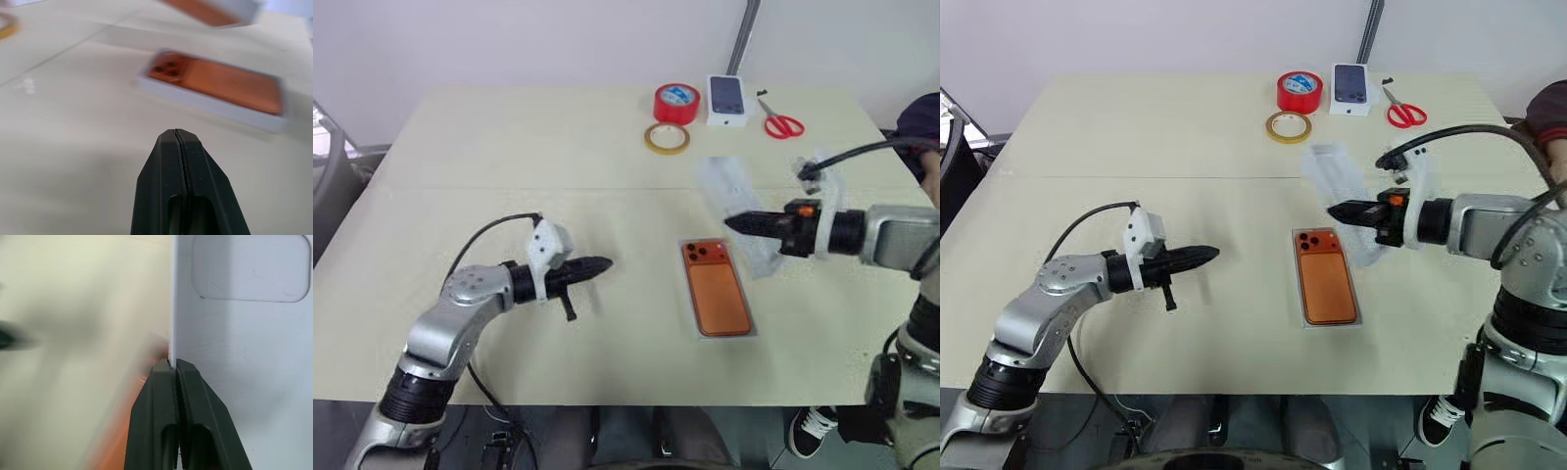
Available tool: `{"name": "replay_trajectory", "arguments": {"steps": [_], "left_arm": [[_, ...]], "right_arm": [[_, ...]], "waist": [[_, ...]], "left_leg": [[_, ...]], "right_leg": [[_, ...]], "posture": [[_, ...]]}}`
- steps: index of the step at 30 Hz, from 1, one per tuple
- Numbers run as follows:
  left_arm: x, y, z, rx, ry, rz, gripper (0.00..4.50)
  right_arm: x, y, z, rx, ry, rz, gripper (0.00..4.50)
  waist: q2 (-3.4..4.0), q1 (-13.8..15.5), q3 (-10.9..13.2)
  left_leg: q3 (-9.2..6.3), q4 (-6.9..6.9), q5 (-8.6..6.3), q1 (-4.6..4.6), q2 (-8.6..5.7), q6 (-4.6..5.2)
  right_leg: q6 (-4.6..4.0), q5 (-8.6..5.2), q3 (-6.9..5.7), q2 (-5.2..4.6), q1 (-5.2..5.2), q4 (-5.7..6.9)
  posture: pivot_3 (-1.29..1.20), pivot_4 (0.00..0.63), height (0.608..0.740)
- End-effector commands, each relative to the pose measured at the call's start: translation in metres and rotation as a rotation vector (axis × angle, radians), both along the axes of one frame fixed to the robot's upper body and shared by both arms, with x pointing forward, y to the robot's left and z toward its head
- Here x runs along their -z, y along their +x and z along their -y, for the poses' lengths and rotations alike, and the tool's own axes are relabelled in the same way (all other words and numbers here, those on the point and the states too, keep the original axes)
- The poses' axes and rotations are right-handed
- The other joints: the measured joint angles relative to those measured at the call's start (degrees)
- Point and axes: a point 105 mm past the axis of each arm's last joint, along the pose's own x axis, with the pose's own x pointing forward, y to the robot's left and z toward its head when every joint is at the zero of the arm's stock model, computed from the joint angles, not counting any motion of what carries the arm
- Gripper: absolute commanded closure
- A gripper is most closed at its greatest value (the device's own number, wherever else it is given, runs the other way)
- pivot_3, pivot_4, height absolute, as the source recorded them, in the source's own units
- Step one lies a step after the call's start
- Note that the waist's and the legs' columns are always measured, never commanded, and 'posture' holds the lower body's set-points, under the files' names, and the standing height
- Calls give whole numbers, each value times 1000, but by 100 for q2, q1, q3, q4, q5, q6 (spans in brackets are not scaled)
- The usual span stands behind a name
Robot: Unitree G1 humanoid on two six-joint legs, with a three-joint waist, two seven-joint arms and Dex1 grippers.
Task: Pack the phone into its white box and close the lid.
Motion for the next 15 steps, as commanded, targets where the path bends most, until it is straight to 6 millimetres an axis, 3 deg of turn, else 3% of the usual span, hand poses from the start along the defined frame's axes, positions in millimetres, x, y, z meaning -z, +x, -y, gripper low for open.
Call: {"name": "replay_trajectory", "arguments": {"steps": [1,4,8,13,15], "left_arm": [[-14,11,-10,-49,-10,72,4500],[-16,15,-12,-52,-17,76,4500],[-14,11,-3,-15,-7,86,4500],[-13,3,21,58,-24,85,4500],[-12,0,32,90,-27,85,4500]], "right_arm": [[-12,-16,-27,-146,155,-19,4459],[-14,-32,-63,-184,344,-101,4459],[6,-42,-90,-110,456,-189,4459],[42,-40,-89,76,443,-325,4459],[47,-36,-82,115,412,-336,3901]], "waist": [[0,2,0],[-7,13,1],[-8,-35,2],[-8,6,1],[-8,11,1]], "left_leg": [[2,0,0,0,-1,0],[2,4,-1,-7,-2,3],[5,15,-6,-11,1,11],[3,20,-6,-12,1,11],[3,24,-6,-12,0,11]], "right_leg": [[0,0,1,-1,-1,2],[0,0,-2,-6,-4,3],[1,0,-3,-4,-3,3],[1,0,-1,-3,-4,7],[1,0,-1,-5,-2,7]], "posture": [[0,150,736],[0,150,736],[0,150,736],[0,150,736],[0,150,736]]}}
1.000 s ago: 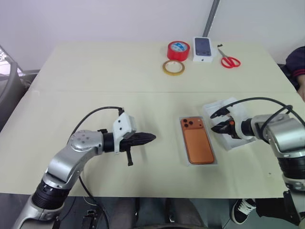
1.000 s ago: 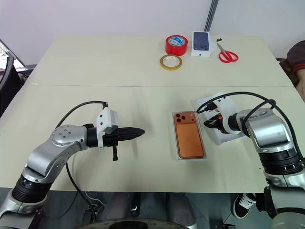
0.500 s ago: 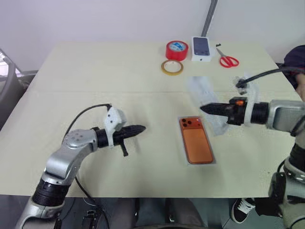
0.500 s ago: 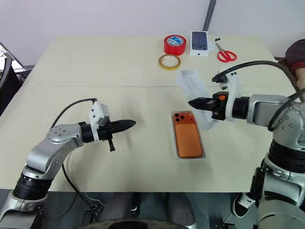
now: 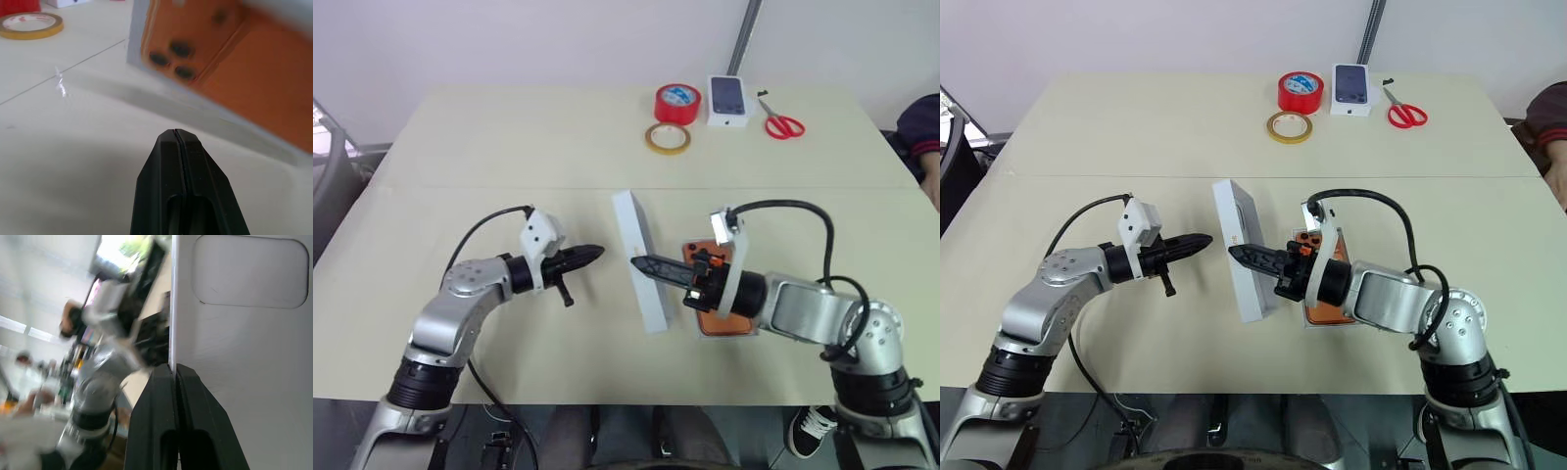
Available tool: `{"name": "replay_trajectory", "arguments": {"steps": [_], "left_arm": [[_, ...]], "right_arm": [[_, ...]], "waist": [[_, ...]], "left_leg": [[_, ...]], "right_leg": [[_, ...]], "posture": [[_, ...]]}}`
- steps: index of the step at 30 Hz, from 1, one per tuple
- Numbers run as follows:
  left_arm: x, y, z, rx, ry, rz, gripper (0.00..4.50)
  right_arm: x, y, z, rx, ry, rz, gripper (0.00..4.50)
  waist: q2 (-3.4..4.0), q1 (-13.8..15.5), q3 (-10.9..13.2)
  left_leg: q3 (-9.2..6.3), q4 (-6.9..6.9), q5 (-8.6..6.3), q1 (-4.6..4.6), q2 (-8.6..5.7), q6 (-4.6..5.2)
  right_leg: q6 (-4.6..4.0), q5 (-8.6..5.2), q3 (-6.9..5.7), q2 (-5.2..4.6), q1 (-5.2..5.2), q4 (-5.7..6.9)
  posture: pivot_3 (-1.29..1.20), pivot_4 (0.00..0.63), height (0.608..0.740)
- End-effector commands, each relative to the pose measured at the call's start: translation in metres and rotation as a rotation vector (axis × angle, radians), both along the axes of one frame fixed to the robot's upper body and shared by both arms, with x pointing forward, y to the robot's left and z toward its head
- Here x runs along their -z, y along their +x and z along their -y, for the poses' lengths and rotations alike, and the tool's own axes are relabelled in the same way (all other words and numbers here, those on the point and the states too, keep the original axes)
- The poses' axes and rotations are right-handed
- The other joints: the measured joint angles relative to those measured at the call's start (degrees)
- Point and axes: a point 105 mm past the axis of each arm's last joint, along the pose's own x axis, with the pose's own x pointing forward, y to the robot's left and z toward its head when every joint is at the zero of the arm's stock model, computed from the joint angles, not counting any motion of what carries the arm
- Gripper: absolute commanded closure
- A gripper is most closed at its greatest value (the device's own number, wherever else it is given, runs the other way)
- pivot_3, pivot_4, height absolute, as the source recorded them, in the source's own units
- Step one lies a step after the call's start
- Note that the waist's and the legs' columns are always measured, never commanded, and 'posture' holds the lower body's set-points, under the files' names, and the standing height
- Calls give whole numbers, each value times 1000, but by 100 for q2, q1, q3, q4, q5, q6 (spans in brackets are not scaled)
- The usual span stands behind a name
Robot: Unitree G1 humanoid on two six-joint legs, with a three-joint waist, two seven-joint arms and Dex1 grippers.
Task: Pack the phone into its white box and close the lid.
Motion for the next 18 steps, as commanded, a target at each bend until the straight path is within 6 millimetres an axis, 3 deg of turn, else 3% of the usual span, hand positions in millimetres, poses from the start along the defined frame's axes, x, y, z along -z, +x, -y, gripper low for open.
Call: {"name": "replay_trajectory", "arguments": {"steps": [1,6,10,13,18], "left_arm": [[-12,-8,26,89,-5,65,4500],[-11,-10,55,178,-35,38,4500],[-8,-8,82,254,-24,25,4500],[-7,-7,99,299,-27,23,4500],[-13,-2,112,293,-64,16,4500]], "right_arm": [[-6,4,13,40,-45,22,3602],[-28,12,39,9,-229,155,1139],[-42,19,70,23,-492,266,1139],[-38,29,89,63,-618,304,1139],[-26,34,103,39,-813,388,3511]], "waist": [[0,-3,0],[7,-7,2],[14,12,5],[4,11,2],[9,4,1]], "left_leg": [[0,1,0,0,0,0],[3,3,0,0,1,1],[2,4,-5,-1,3,8],[1,8,-6,-1,3,10],[3,9,-7,-4,3,13]], "right_leg": [[0,0,0,0,0,0],[0,0,3,5,0,1],[0,0,3,9,1,-4],[0,0,3,10,4,-6],[0,0,5,10,0,-6]], "posture": [[0,150,736],[0,150,736],[0,150,736],[0,150,736],[0,150,736]]}}
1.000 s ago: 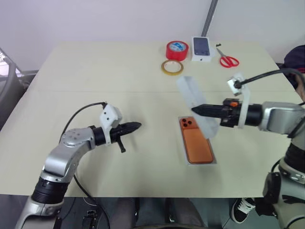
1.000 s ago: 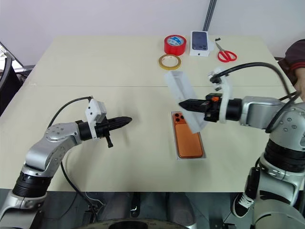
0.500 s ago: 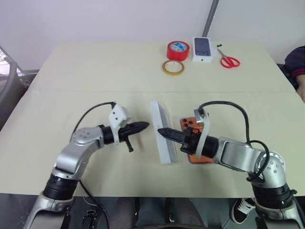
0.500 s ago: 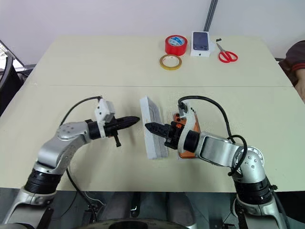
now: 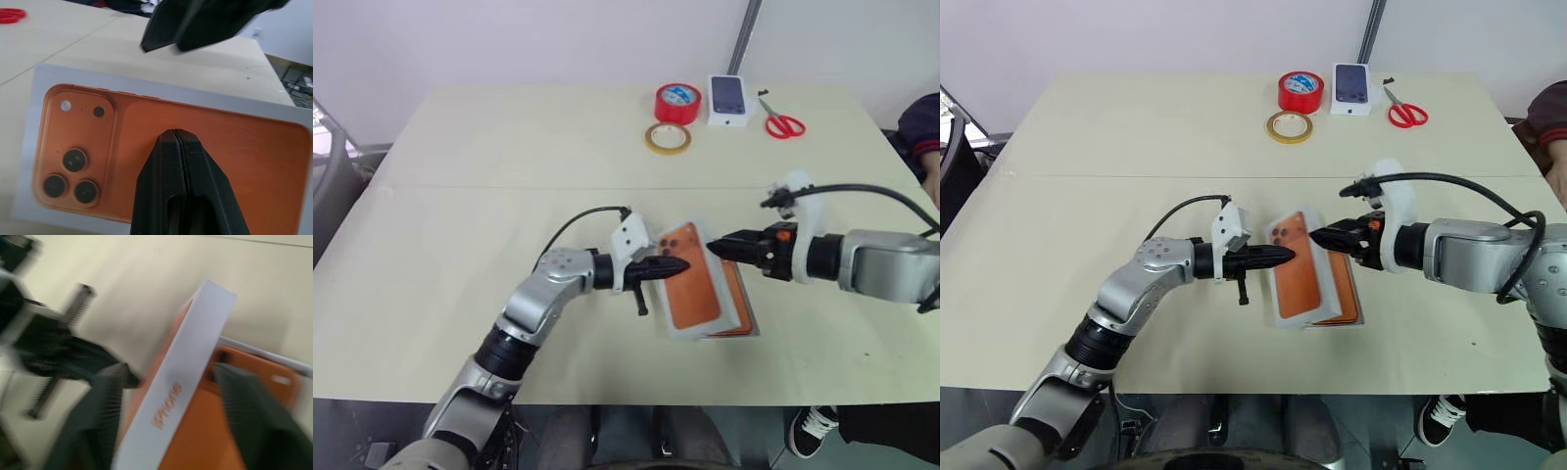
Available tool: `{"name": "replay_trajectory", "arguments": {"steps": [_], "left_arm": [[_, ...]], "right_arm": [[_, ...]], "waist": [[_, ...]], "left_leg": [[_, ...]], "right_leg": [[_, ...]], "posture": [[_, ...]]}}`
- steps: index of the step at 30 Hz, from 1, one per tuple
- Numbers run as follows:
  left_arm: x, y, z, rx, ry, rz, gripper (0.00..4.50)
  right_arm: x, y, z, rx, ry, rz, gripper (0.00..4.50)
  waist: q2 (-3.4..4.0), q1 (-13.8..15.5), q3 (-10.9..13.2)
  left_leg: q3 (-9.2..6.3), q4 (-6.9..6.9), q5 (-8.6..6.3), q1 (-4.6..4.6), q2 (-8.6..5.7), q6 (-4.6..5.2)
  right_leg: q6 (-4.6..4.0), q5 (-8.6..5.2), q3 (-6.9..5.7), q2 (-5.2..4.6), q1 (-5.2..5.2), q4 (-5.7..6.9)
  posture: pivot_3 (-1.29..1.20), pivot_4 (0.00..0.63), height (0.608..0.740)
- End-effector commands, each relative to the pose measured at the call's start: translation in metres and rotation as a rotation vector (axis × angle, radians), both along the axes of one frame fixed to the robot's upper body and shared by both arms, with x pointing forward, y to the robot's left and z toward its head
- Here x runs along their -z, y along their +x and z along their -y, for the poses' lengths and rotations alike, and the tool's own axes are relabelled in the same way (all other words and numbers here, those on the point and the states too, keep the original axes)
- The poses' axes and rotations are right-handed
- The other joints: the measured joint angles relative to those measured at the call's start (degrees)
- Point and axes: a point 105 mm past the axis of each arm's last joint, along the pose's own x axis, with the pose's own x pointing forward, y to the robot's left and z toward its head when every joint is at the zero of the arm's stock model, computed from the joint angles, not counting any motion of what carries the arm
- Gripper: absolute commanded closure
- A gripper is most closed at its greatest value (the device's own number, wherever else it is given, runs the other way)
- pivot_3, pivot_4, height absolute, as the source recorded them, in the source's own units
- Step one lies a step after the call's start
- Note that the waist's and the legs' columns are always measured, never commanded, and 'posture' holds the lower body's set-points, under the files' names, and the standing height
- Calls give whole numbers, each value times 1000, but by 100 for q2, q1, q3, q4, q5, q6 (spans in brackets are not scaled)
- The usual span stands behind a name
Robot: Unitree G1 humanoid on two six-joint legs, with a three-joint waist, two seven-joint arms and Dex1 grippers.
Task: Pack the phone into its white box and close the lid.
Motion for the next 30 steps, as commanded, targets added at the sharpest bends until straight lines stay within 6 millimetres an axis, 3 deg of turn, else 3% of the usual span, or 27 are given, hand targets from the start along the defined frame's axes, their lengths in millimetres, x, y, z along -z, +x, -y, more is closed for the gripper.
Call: {"name": "replay_trajectory", "arguments": {"steps": [1,2,5,7,13,22,30], "left_arm": [[-15,3,4,-10,-40,36,4500],[-16,4,3,-15,-44,37,4500],[-25,12,-15,-88,-59,41,4500],[-26,15,-30,-131,-41,38,4500],[-3,5,-55,-123,131,13,4500],[27,-3,-31,0,268,-2,4500],[23,-5,-11,54,227,3,4500]], "right_arm": [[-3,0,1,-52,-98,79,4057],[-2,1,2,-59,-109,87,4467],[12,5,11,-90,-355,167,4467],[19,4,14,-115,-413,169,4467],[31,4,17,-174,-493,170,4467],[34,4,16,-212,-513,173,4467],[35,-1,13,-246,-526,178,4467]], "waist": [[0,-17,0],[0,-19,0],[3,-9,1],[2,-17,1],[4,-1,1],[4,1,2],[3,-2,2]], "left_leg": [[0,0,0,0,0,0],[0,0,0,0,0,0],[0,1,0,0,2,0],[0,0,0,0,1,0],[0,2,0,0,1,0],[-2,7,0,0,-3,0],[-2,8,-1,-1,-3,1]], "right_leg": [[0,0,1,0,0,0],[0,0,2,0,-1,0],[0,0,2,1,-3,2],[0,0,2,0,-4,1],[0,0,2,-2,-3,2],[0,0,0,-5,0,2],[0,0,0,-4,0,3]], "posture": [[0,150,736],[0,150,736],[0,150,736],[0,150,736],[0,150,736],[0,150,736],[0,150,736]]}}
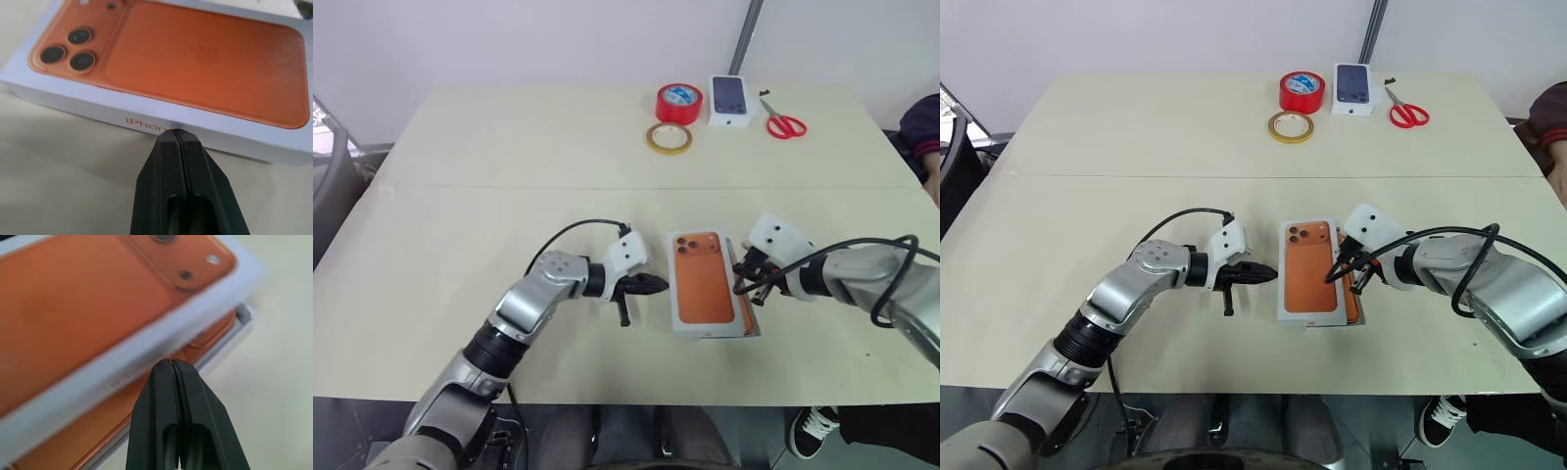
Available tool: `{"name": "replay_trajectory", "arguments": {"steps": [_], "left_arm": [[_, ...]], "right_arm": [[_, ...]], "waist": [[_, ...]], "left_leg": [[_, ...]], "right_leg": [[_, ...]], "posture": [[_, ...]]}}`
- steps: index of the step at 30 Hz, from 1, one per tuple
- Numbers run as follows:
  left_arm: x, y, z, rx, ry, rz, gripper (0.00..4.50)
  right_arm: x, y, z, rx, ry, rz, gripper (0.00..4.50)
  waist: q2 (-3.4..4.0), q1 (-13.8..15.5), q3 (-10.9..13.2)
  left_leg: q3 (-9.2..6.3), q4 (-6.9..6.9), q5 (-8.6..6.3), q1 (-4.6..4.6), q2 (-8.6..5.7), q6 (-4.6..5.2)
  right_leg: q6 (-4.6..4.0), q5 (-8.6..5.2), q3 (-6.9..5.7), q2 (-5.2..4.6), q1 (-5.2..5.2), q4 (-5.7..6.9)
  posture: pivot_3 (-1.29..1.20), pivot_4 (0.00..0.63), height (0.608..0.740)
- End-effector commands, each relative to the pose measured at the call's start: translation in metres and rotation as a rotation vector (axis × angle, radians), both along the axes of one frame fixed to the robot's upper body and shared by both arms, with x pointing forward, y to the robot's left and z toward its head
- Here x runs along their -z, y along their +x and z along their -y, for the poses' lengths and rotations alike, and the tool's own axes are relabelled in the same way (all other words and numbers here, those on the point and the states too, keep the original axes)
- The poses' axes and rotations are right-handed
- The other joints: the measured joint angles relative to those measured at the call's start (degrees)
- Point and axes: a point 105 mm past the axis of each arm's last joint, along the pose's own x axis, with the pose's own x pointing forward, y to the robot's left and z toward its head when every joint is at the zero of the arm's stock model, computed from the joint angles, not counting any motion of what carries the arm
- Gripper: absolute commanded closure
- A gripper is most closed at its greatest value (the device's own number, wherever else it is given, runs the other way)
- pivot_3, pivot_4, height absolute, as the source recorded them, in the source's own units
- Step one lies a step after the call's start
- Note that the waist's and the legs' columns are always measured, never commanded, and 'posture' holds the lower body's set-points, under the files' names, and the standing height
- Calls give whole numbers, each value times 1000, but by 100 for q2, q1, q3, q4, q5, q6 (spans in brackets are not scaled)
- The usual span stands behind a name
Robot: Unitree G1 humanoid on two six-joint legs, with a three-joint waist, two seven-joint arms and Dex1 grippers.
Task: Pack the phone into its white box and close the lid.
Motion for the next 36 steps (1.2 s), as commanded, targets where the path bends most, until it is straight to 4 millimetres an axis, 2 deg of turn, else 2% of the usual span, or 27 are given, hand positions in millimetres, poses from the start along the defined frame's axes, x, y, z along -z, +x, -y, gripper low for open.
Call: {"name": "replay_trajectory", "arguments": {"steps": [1,6,21,36], "left_arm": [[-11,-4,11,51,-29,44,4500],[-17,-10,17,79,-55,49,4500],[-22,-15,33,131,-77,51,4500],[-16,-12,33,117,-53,45,4500]], "right_arm": [[-9,-4,-7,-41,1,41,4467],[-8,-9,-6,-48,-1,34,4467],[1,-11,13,17,-17,15,4467],[7,-12,17,32,-21,0,4467]], "waist": [[0,0,0],[0,5,0],[0,6,0],[0,10,0]], "left_leg": [[0,0,0,0,0,0],[0,2,0,0,0,0],[-1,4,0,0,-1,0],[-1,6,0,0,0,0]], "right_leg": [[0,0,0,0,0,0],[0,0,0,0,1,0],[0,0,-1,0,3,1],[0,0,-1,1,3,2]], "posture": [[0,150,736],[0,150,736],[0,150,736],[0,150,736]]}}
